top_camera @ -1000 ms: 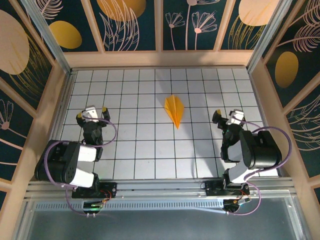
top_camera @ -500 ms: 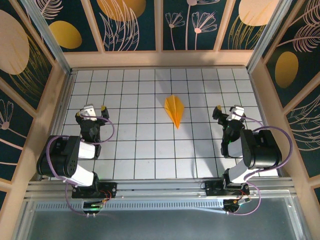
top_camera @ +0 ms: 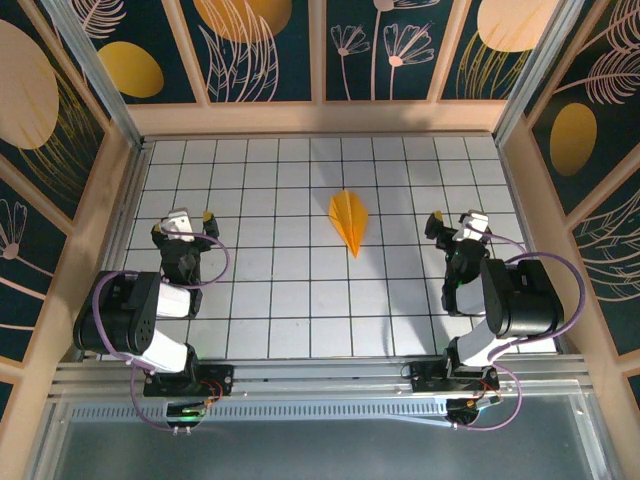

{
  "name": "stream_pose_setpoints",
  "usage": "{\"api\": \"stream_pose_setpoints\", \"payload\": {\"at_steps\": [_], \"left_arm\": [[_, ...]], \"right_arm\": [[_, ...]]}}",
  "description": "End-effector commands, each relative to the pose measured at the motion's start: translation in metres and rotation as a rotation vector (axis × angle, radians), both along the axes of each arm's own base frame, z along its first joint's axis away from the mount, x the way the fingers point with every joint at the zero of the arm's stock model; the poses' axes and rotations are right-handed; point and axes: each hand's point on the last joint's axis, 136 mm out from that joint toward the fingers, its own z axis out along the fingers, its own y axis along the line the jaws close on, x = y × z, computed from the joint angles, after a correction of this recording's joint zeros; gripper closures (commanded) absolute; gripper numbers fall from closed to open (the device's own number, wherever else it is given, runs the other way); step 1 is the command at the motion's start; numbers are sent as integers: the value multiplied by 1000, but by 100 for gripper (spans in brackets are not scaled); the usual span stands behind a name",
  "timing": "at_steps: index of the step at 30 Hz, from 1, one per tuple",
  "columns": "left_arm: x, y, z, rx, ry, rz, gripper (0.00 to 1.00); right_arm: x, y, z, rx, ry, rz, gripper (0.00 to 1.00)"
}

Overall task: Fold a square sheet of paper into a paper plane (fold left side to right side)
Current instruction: Reset both arms

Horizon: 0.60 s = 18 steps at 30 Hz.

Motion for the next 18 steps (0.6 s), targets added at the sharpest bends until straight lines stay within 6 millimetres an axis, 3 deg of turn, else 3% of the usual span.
{"api": "stream_pose_setpoints", "payload": {"at_steps": [1, 18], "left_arm": [[2, 1, 8, -21, -32, 0, 1], [3, 1, 8, -21, -33, 0, 1]], "right_arm": [[2, 0, 6, -8, -21, 4, 1], [3, 1, 7, -16, -22, 2, 1]]}}
